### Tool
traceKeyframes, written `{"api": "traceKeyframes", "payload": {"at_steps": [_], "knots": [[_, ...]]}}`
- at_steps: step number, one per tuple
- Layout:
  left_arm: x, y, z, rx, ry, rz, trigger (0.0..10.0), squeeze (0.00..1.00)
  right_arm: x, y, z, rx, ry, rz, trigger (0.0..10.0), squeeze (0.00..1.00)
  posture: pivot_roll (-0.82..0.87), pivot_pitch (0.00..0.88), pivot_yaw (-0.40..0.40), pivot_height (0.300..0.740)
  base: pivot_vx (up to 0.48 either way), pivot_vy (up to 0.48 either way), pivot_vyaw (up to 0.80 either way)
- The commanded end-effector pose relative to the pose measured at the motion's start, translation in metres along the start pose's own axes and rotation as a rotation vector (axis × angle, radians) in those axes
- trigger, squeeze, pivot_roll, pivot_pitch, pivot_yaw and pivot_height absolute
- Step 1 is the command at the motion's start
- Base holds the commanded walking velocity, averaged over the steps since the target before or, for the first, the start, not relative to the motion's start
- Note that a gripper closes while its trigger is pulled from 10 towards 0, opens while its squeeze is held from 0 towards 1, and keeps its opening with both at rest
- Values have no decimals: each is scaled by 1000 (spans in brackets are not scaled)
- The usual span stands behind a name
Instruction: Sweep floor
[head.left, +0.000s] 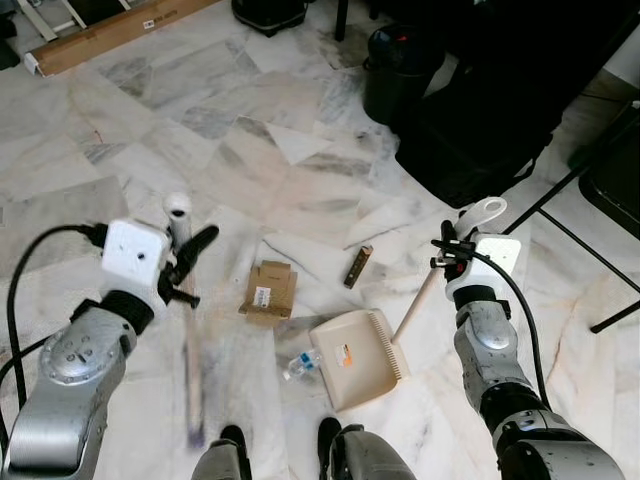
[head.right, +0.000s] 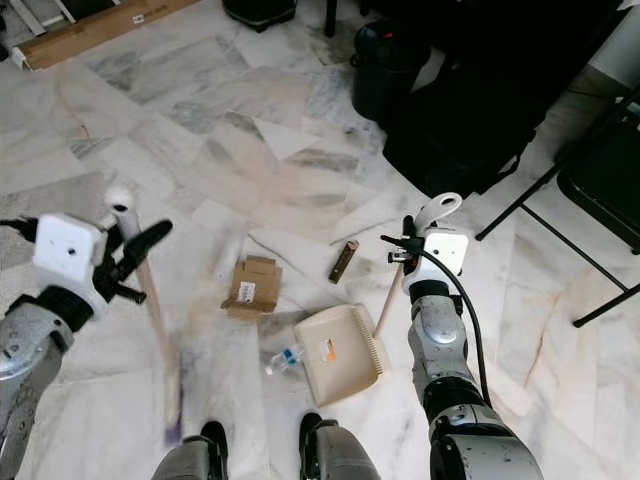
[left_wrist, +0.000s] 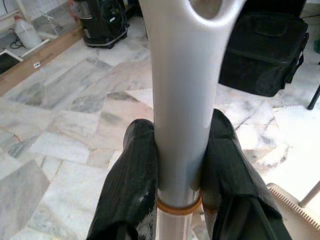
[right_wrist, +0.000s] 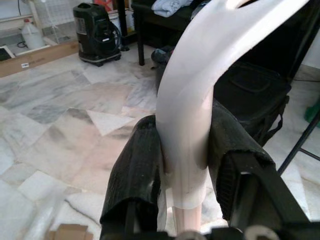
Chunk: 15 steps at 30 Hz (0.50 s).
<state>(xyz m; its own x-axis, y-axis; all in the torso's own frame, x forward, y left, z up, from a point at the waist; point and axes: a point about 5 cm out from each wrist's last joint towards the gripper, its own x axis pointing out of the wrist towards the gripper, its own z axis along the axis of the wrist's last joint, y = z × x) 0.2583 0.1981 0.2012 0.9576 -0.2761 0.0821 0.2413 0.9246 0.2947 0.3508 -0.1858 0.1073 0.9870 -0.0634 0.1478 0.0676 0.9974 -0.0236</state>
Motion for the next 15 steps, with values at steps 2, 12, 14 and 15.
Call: {"api": "traceKeyframes", "payload": {"at_steps": [2,12,14,15], "knots": [[1,-3,1,22,-10,3,10000,0,-11,3,-20,6,99,6,10000,0,11,294,-60,740,0,0,0],[22,-18,-25,-183,-68,175,10000,0,-12,1,-19,2,89,9,10000,0,-30,322,-73,740,0,0,0],[25,-20,-26,-196,-65,175,10000,0,-12,0,-19,1,86,8,10000,0,-34,329,-78,740,0,0,0],[28,-22,-27,-193,-67,167,10000,0,-12,-1,-19,0,85,8,10000,0,-35,332,-79,740,0,0,0]]}}
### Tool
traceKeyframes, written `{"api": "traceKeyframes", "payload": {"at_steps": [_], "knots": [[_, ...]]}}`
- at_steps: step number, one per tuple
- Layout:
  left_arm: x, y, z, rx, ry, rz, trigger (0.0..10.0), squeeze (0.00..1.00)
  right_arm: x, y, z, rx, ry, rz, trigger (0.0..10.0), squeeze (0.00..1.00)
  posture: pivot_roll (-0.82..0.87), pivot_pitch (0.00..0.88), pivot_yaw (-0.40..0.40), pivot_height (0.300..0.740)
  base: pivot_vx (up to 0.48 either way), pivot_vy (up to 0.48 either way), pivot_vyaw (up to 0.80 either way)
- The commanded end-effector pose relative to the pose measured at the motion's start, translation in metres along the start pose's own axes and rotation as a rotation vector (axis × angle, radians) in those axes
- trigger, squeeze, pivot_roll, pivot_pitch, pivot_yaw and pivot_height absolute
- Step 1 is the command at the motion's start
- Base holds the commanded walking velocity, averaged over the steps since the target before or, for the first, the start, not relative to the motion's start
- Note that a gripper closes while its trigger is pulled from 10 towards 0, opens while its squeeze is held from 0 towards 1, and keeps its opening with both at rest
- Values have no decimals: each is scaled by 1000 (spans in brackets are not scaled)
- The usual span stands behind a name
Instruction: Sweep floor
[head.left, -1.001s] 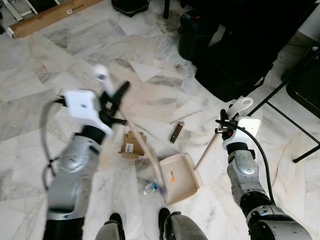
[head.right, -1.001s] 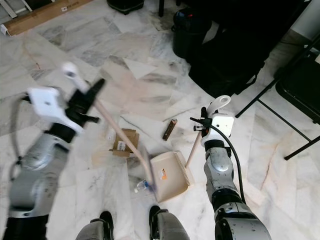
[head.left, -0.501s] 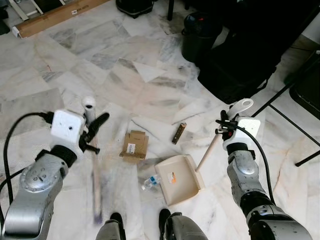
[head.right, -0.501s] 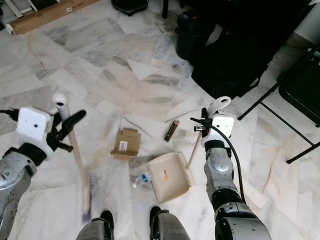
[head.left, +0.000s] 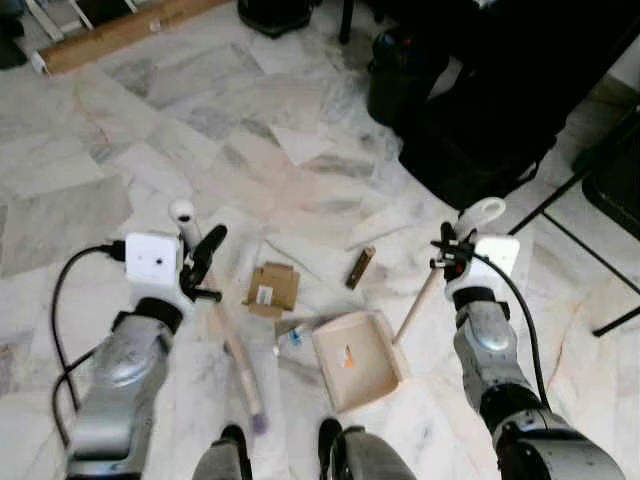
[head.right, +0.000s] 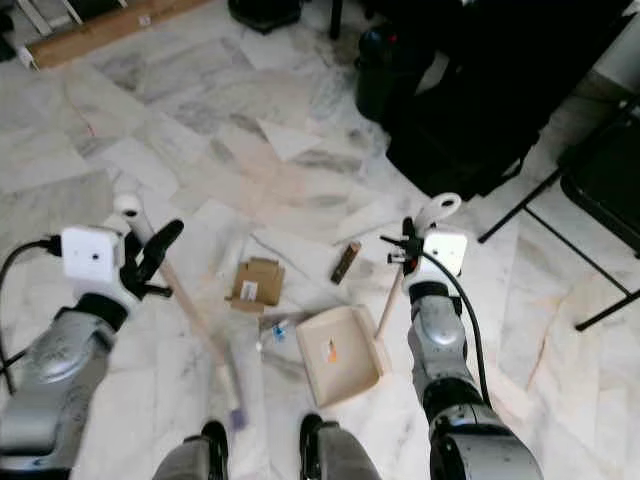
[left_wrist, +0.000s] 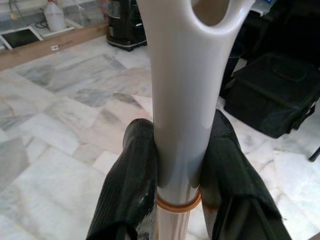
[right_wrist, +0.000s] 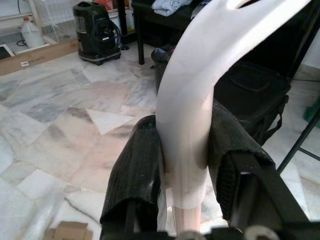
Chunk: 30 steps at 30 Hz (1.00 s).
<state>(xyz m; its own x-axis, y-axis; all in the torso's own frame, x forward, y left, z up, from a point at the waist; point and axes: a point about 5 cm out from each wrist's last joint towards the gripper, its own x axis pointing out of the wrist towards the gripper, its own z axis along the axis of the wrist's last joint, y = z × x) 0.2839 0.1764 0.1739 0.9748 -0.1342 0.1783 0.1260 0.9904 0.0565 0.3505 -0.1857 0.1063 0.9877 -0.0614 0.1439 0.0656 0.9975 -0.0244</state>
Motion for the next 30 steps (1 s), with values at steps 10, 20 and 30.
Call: {"api": "traceKeyframes", "payload": {"at_steps": [10,20,30], "knots": [[28,-31,-9,-51,-57,-86,10000,0,-11,-8,-16,-19,70,10,10000,0,-81,347,-95,740,0,0,0],[31,-44,-1,-17,-95,-141,10000,0,-10,-14,-13,-51,61,-10,10000,0,-64,291,-84,740,0,0,0],[24,-25,2,86,-110,-122,10000,0,-9,-13,-14,-77,70,-33,10000,0,-44,251,-67,740,0,0,0]]}}
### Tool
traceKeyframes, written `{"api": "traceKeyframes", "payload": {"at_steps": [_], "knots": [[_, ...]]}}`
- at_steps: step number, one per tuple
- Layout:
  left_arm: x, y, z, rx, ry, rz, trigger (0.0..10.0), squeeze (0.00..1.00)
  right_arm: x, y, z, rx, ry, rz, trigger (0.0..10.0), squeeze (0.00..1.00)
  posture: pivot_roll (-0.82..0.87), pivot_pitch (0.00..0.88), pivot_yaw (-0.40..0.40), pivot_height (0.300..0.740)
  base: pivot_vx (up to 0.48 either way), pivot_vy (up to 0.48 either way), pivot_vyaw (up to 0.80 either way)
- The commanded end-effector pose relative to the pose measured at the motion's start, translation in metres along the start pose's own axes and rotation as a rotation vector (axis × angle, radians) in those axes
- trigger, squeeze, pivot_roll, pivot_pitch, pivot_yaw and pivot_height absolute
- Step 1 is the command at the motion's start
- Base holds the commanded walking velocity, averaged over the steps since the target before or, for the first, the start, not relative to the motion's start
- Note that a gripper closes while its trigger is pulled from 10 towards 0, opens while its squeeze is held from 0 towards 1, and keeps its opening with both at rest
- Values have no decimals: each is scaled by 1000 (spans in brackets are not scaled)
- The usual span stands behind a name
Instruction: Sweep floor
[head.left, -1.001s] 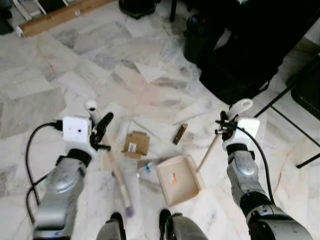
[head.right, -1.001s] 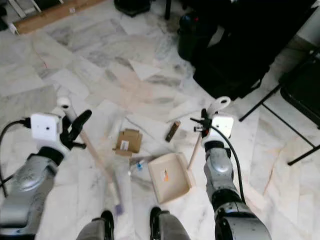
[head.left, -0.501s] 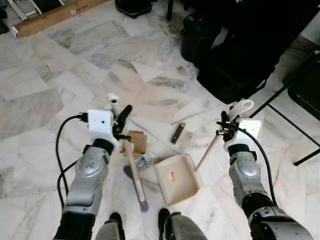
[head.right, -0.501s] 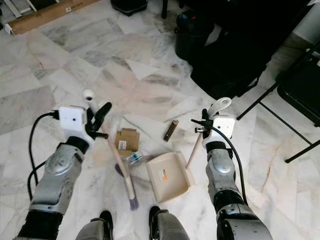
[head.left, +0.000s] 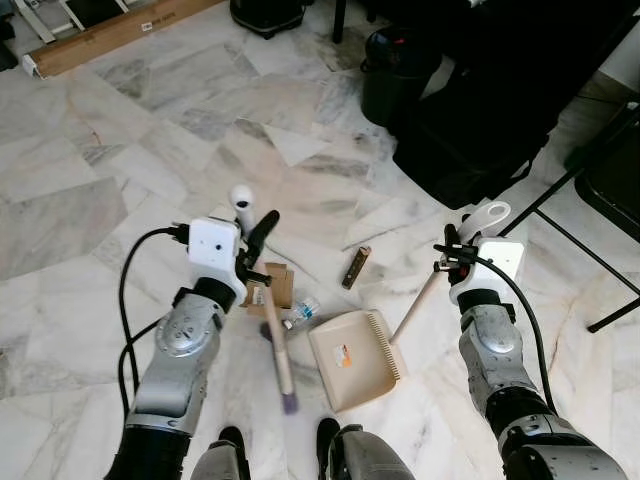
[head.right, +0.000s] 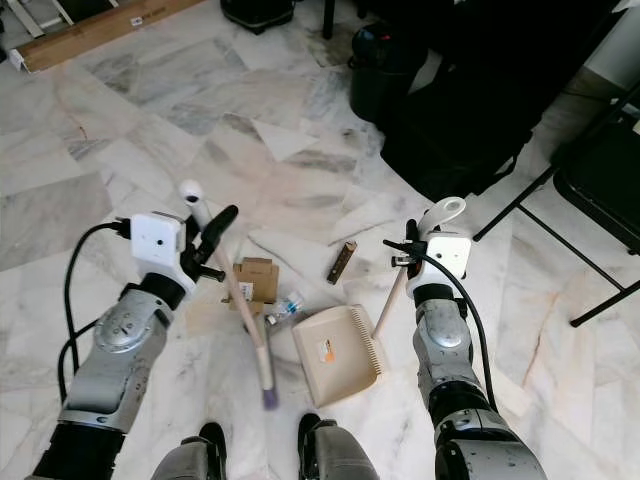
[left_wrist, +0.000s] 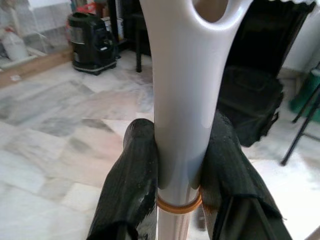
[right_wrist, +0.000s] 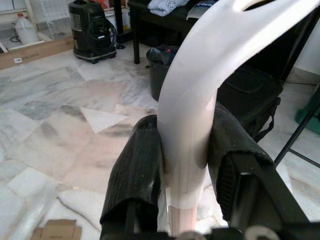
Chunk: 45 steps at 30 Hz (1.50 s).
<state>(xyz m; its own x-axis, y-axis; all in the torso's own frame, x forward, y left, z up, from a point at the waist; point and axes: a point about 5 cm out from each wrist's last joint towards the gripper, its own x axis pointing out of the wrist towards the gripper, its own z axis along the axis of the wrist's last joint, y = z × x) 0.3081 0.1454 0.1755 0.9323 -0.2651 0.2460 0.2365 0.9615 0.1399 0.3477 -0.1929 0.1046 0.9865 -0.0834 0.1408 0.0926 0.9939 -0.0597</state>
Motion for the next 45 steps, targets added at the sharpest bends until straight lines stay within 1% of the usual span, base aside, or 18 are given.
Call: {"api": "traceKeyframes", "payload": {"at_steps": [1,2,3,4,9,15,19,22,27,45], "knots": [[-5,3,5,31,-25,8,10000,0,-6,-6,-11,-56,57,-11,10000,0,-43,247,-66,740,0,0,0],[-5,4,3,31,-23,8,10000,0,-5,-6,-10,-72,51,-17,10000,0,-43,234,-64,740,0,0,0],[-5,5,3,35,-22,8,10000,0,-4,-8,-8,-72,48,-36,10000,0,-43,230,-63,740,0,0,0],[-7,5,2,34,-22,11,10000,0,-3,-9,-7,-71,42,-54,10000,0,-42,209,-60,740,0,0,0],[-10,6,-3,28,-10,23,10000,0,-2,-13,-5,-93,34,-92,10000,0,-39,180,-54,740,0,0,0],[-15,2,-11,13,4,41,10000,0,-2,-19,-3,-114,23,-151,10000,0,-44,172,-48,740,0,0,0],[-17,2,-11,-3,-2,60,10000,0,-5,-24,-4,-131,10,-195,10000,0,-42,184,-44,740,0,0,0],[-19,2,-11,-18,0,60,10000,0,-5,-22,-4,-117,10,-183,10000,0,-40,192,-41,740,0,0,0],[-19,0,-12,-17,3,56,10000,0,-4,-20,-3,-112,5,-184,10000,0,-44,198,-38,740,0,0,0],[-15,-1,-11,-18,-1,45,10000,0,-4,-17,-3,-112,6,-174,10000,0,-41,199,-36,740,284,0,0]]}}
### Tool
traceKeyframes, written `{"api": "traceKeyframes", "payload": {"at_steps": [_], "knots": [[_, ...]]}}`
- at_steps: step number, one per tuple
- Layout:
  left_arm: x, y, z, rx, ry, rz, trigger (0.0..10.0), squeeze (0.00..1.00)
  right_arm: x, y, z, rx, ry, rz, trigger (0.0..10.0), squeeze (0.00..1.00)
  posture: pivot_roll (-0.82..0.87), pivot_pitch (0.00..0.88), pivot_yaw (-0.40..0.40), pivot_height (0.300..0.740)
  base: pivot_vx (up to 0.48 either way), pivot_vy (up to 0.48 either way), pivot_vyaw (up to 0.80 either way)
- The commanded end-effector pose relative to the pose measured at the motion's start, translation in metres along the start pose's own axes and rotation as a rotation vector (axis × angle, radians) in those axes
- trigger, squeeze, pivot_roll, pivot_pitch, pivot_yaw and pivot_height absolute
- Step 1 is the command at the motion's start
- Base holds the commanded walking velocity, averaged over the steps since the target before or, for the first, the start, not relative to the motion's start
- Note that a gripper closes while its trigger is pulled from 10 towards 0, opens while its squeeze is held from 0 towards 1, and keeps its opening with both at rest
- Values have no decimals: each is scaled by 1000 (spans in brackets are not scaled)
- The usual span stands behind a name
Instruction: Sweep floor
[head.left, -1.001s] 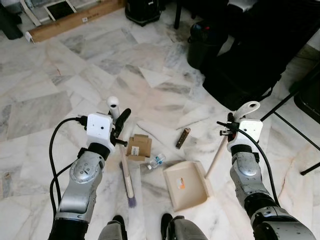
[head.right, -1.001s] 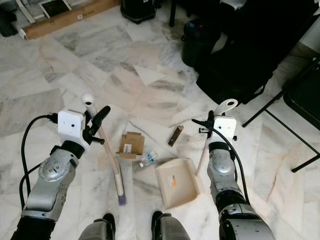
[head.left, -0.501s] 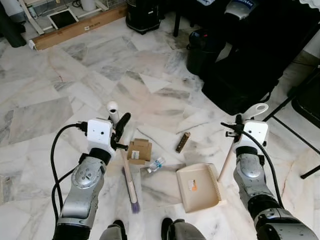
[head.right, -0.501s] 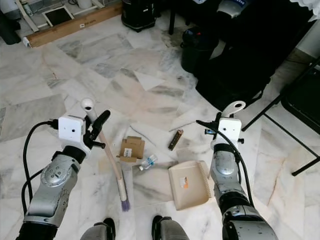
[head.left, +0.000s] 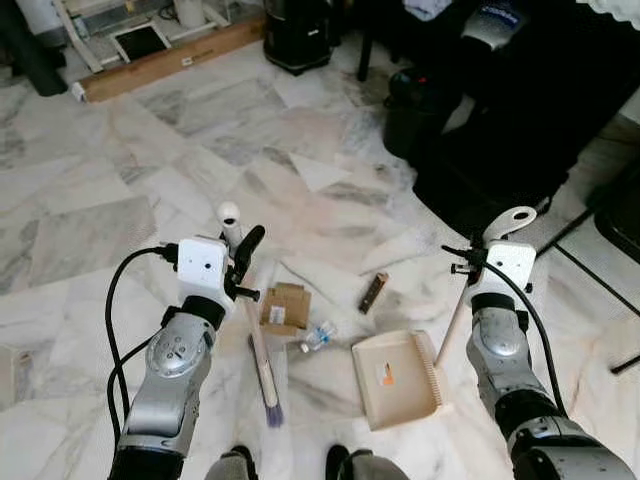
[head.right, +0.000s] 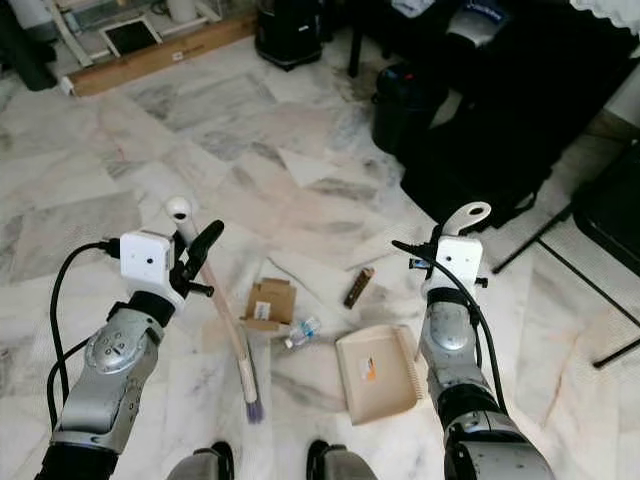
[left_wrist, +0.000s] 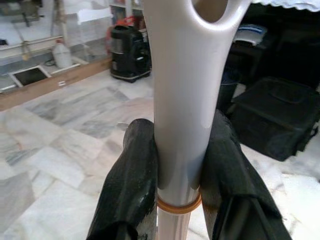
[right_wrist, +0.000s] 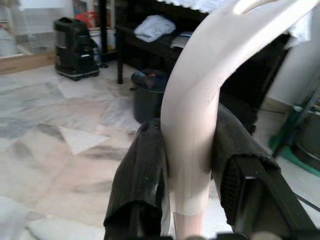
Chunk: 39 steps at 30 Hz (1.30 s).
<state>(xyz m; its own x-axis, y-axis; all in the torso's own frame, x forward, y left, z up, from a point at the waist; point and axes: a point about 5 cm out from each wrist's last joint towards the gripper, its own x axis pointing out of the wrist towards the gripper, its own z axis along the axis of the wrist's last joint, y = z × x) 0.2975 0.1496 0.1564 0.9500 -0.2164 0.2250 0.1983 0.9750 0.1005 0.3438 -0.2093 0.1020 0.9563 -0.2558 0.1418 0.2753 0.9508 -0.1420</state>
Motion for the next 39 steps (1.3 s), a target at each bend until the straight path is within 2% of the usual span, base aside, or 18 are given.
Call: {"api": "traceKeyframes", "payload": {"at_steps": [1,26,39], "knots": [[1,0,4,10,-29,-4,10000,0,-1,-1,0,-2,-11,0,10000,0,-41,199,-36,740,319,0,0],[-2,-3,3,6,-15,-29,10000,0,-2,0,-1,-23,-15,0,10000,0,-33,221,-34,740,316,0,0],[-2,-15,-3,-12,34,-110,10000,0,-11,3,-9,-11,2,11,10000,0,-31,239,-25,740,0,0,0]]}}
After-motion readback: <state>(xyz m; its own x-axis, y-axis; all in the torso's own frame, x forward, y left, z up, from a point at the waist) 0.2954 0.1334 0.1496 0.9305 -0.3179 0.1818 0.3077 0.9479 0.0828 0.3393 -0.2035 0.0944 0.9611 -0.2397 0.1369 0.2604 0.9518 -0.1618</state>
